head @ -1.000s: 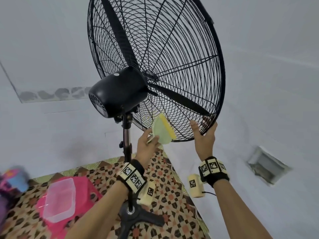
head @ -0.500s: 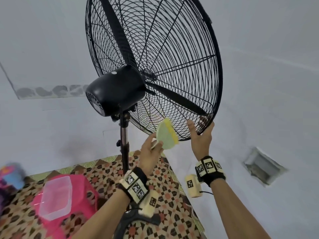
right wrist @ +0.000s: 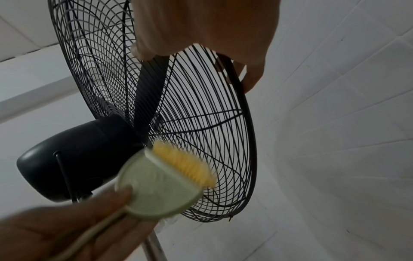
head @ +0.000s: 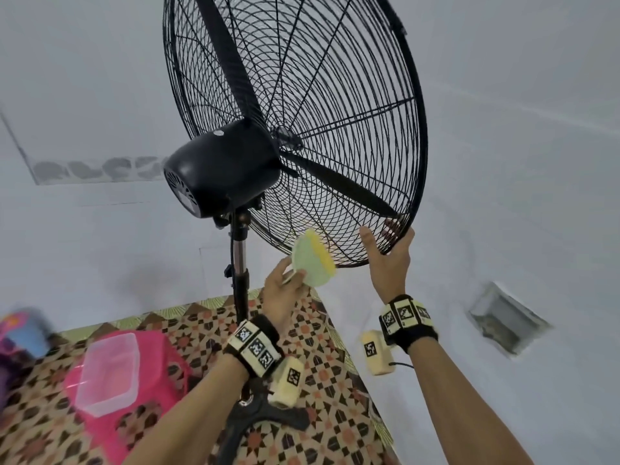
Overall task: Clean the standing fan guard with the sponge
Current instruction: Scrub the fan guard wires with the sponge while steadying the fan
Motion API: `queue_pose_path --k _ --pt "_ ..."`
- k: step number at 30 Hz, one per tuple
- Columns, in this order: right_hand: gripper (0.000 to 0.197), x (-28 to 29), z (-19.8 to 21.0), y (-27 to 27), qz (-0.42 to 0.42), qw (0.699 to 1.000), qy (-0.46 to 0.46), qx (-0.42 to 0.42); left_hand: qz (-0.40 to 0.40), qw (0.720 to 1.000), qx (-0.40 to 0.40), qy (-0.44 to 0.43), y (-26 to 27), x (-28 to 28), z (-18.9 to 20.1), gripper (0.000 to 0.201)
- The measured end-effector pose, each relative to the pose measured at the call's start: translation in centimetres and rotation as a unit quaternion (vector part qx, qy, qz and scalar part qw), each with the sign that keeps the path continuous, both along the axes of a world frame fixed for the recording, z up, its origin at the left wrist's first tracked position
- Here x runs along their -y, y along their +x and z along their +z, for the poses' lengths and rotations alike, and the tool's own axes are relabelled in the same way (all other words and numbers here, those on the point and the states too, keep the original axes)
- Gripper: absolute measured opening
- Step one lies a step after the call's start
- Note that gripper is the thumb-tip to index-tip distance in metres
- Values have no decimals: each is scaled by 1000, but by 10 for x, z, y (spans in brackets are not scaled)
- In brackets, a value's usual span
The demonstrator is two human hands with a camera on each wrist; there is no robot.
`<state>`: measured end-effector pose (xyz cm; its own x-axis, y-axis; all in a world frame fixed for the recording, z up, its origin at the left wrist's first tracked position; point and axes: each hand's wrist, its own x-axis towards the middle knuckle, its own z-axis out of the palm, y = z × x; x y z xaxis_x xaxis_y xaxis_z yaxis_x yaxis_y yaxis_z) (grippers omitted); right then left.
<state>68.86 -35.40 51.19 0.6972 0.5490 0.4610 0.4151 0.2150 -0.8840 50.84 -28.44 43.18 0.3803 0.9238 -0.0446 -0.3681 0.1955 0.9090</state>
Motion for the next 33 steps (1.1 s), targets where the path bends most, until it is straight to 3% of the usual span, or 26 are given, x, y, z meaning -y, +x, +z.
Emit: queue_pose_path --k 4,8,12,16,20,26,28,33 --pt "85 3 -2 -1 1 1000 6 -9 45 998 -24 -38 7 -18 -11 34" --pt "87 2 0 1 2 1000 -1 -3 8 1000 -17 -7 18 0 -7 49" --pt "86 -2 1 5 0 1000 -2 -5 -38 998 27 37 12 10 0 44" --pt "82 2 -2 4 7 1000 -4 1 35 999 32 -18 7 -1 -23 48" --pt "78 6 -4 -1 -8 1000 0 -2 45 997 27 -60 24 8 -21 50" --pt "70 6 0 0 -4 1000 -10 -6 -7 999 52 6 26 47 -17 45" --pt "70 7 1 0 0 1000 -14 -7 10 998 64 -10 27 44 -26 48" --pt "74 13 3 -4 11 1000 -14 -10 54 994 -27 -94 40 19 -43 42"
